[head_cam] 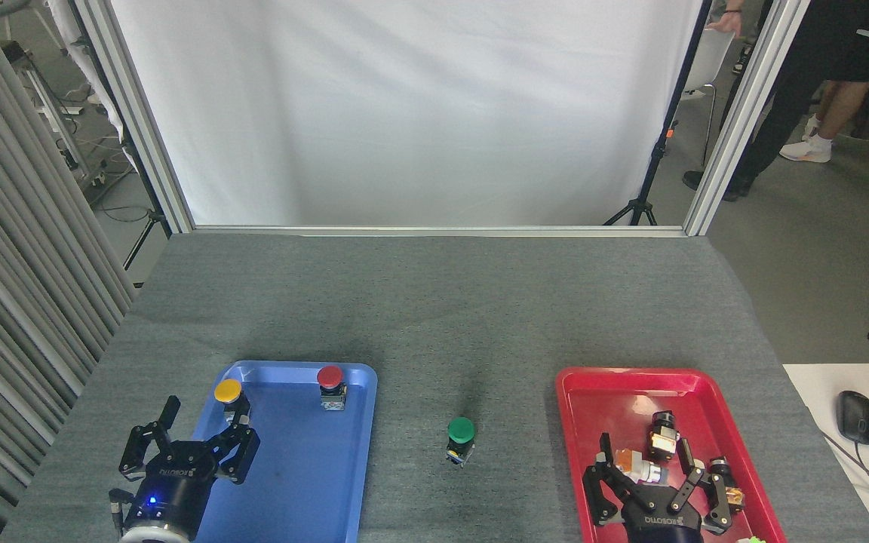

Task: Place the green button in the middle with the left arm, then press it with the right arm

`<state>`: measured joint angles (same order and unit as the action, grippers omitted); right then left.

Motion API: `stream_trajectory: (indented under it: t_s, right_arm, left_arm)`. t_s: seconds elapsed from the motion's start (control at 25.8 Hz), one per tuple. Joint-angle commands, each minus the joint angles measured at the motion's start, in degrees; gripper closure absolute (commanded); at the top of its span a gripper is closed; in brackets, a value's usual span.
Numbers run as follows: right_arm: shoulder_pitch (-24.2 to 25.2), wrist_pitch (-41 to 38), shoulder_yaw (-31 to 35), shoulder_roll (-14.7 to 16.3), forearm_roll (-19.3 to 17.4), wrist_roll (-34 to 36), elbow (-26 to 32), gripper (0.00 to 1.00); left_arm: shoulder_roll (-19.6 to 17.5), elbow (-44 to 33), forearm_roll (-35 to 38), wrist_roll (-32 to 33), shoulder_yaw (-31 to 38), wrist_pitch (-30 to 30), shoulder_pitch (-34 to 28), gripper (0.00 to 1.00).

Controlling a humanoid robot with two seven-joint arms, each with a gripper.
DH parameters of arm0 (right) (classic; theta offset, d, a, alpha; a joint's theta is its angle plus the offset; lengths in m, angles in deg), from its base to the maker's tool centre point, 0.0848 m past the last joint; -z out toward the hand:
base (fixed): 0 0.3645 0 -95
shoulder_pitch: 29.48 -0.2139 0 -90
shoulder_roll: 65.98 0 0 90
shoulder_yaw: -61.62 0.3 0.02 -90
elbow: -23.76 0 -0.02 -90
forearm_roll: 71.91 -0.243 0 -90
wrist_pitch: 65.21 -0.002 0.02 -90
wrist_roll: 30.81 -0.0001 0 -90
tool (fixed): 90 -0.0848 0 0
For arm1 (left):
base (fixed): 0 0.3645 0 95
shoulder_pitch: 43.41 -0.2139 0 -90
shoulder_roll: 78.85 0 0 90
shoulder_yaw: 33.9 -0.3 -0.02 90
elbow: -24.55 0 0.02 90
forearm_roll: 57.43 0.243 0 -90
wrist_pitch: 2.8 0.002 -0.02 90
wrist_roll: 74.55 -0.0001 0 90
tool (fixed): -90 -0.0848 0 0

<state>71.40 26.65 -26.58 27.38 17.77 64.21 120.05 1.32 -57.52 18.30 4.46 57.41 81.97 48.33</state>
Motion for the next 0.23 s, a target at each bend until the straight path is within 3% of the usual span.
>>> stream_trajectory:
  t_s: [0.0, 0.19]
  right_arm:
    - [0.02, -0.11, -0.04, 0.07, -0.03, 0.60, 0.04, 0.00]
    - [0.02, -0.11, -0.22, -0.37, -0.03, 0.87, 0.13, 0.00]
  left_arm:
    - [0.07, -0.02, -0.05, -0.17, 0.00, -0.13, -0.33, 0.00]
    - [0.42, -0.55, -0.14, 0.18, 0.09, -0.13, -0.33, 0.00]
